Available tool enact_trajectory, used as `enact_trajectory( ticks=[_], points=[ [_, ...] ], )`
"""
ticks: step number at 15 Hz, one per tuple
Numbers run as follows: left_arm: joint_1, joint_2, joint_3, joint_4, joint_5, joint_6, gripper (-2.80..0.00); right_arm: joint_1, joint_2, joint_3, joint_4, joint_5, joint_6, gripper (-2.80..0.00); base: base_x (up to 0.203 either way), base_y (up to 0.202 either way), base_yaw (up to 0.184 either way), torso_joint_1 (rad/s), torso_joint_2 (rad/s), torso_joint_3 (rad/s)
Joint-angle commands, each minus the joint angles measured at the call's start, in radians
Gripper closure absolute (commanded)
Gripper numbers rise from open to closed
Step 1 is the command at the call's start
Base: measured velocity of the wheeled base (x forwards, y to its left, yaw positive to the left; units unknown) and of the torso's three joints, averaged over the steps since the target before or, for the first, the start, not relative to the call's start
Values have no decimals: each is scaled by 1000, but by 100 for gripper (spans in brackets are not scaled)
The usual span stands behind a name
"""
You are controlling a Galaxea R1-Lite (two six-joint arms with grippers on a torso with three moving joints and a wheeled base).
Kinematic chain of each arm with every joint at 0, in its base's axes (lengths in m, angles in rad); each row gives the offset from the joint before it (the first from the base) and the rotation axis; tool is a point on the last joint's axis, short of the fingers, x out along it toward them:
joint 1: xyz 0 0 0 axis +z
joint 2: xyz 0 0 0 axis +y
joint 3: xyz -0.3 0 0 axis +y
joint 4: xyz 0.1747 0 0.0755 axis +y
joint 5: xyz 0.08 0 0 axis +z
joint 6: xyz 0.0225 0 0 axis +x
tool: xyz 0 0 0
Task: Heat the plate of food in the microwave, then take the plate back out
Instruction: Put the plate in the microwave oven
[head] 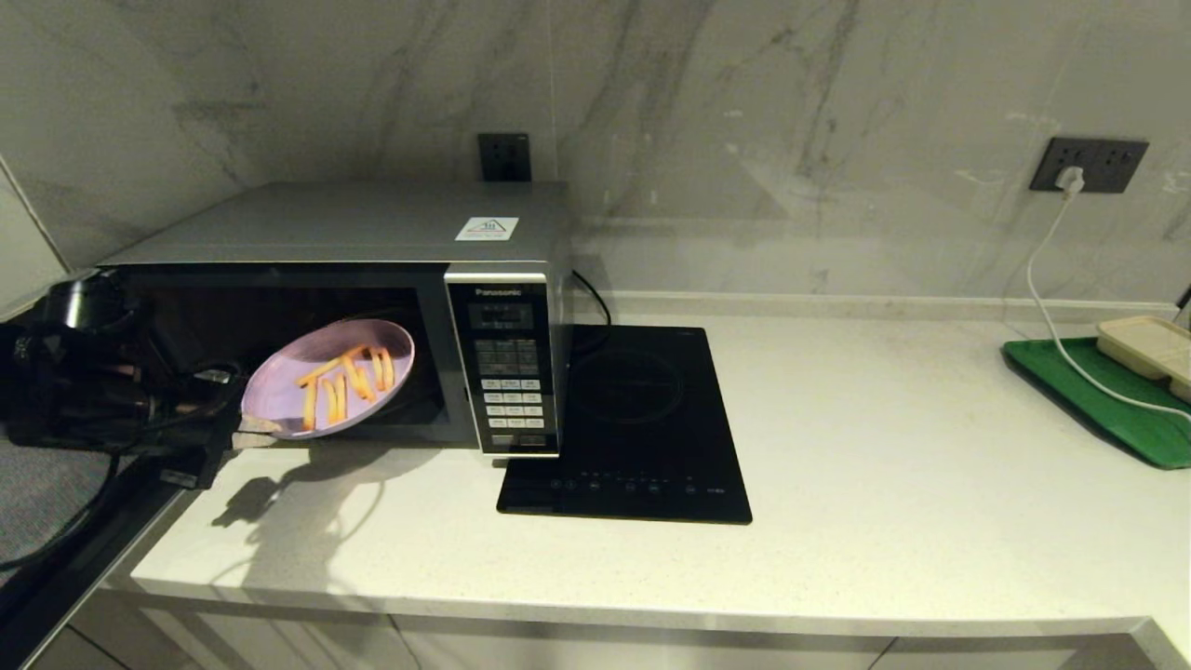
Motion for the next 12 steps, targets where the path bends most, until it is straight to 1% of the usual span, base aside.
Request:
enact_trajectory(
  ticks=[1, 2, 4, 6, 7, 8, 12],
  points=[
    [-32, 30, -23, 1, 85, -48, 0, 1, 1, 0, 0, -1, 1, 0, 0, 0, 0, 0, 0, 0],
    [-47, 42, -40, 1, 125, -79, 0, 1, 1, 0, 0, -1, 1, 0, 0, 0, 0, 0, 0, 0],
    [-53, 57, -64, 1, 133, -108, 0, 0, 1, 0, 0, -1, 1, 0, 0, 0, 0, 0, 0, 0],
    [-54, 84, -110, 1, 134, -161, 0, 1, 1, 0, 0, -1, 1, 0, 0, 0, 0, 0, 0, 0],
    [-59, 95, -130, 2, 133, -175, 0, 1, 1, 0, 1, -1, 0, 0, 0, 0, 0, 0, 0, 0],
    [-73, 102, -139, 1, 134, -178, 0, 1, 1, 0, 2, -1, 1, 0, 0, 0, 0, 0, 0, 0],
    [-84, 114, -163, 1, 131, -174, 0, 1, 1, 0, 0, -1, 0, 0, 0, 0, 0, 0, 0, 0]
  ],
)
